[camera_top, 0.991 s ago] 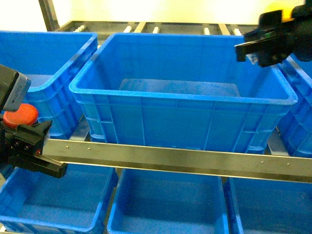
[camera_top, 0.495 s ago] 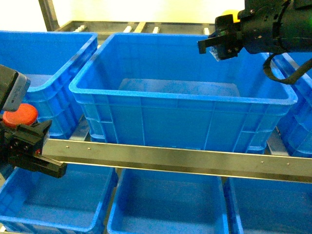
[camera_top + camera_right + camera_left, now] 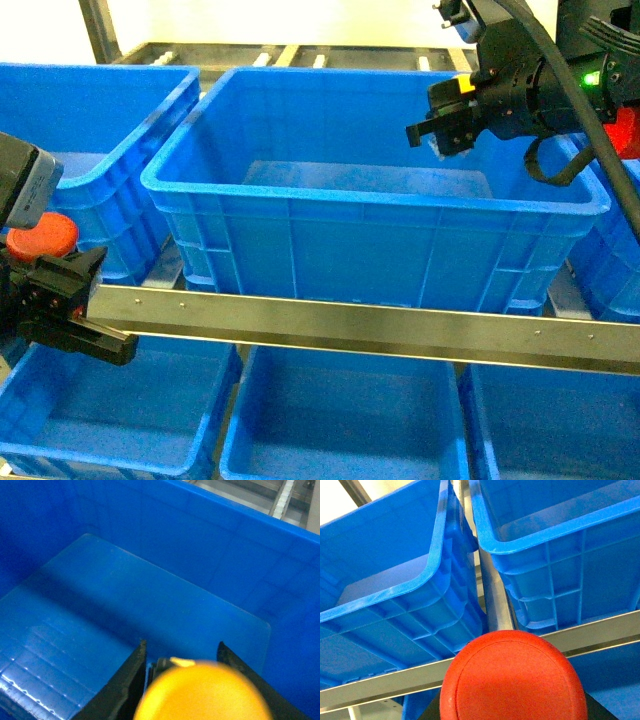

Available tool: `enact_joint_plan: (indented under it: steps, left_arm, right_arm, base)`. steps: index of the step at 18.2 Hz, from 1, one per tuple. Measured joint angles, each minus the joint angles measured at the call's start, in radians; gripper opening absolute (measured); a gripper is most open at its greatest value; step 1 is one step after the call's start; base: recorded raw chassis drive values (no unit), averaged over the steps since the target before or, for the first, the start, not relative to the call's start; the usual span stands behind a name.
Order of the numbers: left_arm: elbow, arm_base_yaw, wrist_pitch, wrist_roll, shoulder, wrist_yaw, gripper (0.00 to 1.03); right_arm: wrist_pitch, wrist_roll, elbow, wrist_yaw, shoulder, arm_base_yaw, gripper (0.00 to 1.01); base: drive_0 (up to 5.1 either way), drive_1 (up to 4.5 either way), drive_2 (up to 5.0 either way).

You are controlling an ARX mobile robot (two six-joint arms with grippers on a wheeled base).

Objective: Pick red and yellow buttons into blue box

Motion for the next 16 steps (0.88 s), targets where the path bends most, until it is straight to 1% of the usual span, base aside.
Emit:
enact_joint_plan:
  steps: [2,3,5,6,7,8,9,10,13,14,15,16]
  left_arm:
    - [0.000,0.000,0.000,0.000,0.000,0.000,0.24]
    - [0.000,0.000,0.000,0.000,0.000,0.000,0.24]
    - [0.000,0.000,0.000,0.000,0.000,0.000,0.24]
    - [0.000,0.000,0.000,0.000,0.000,0.000,0.24]
    - [0.000,0.000,0.000,0.000,0.000,0.000,0.24]
    - [0.000,0.000,0.000,0.000,0.000,0.000,0.24]
    - [0.000,0.000,0.000,0.000,0.000,0.000,0.24]
    - [0.000,0.000,0.000,0.000,0.000,0.000,0.24]
    - [0.000,0.000,0.000,0.000,0.000,0.000,0.24]
    - [0.000,0.000,0.000,0.000,0.000,0.000,0.24]
    - [0.000,0.000,0.000,0.000,0.000,0.000,0.24]
    - [0.000,0.000,0.000,0.000,0.000,0.000,0.24]
  right_arm:
    - [0.001,0.000,0.000,-0.002,0.000,0.000,0.68]
    - [0.001,0.000,0.000,-0.002,0.000,0.000,0.75]
    - [0.001,0.000,0.000,-0.002,0.000,0.000,0.97]
    - [0.008,0.004,-0.001,-0.002,0.000,0.000,1.00]
    - [0.042,0.014,-0.028,-0.001,-0.018,-0.001,0.97]
    - [0.075,0.025,-0.092,-0.004,-0.070,-0.002,0.98]
    - [0.095,0.025,-0.130,-0.002,-0.109,-0.006,0.98]
    - [0.097,0.027,-0.172,0.001,-0.174,-0.016,0.98]
    - [0.149,0.022,-0.299,-0.005,-0.352,-0.068,0.98]
    - [0.163,0.011,-0.366,-0.008,-0.422,-0.098,0.98]
    - [0.159,-0.007,-0.414,-0.012,-0.462,-0.117,0.98]
    - [0.145,-0.039,-0.461,-0.023,-0.493,-0.133,0.98]
  base:
    - [0.0,0.00,0.0]
    - [0.0,0.00,0.0]
    - [0.0,0.00,0.0]
    - [0.0,0.00,0.0]
    - [0.0,0.00,0.0]
    - [0.0,0.00,0.0]
    - [0.0,0.00,0.0]
    - [0.0,0.00,0.0]
    - [0.0,0.00,0.0]
    - [0.0,0.00,0.0]
    - [0.0,0.00,0.0]
    - [0.0,0.00,0.0]
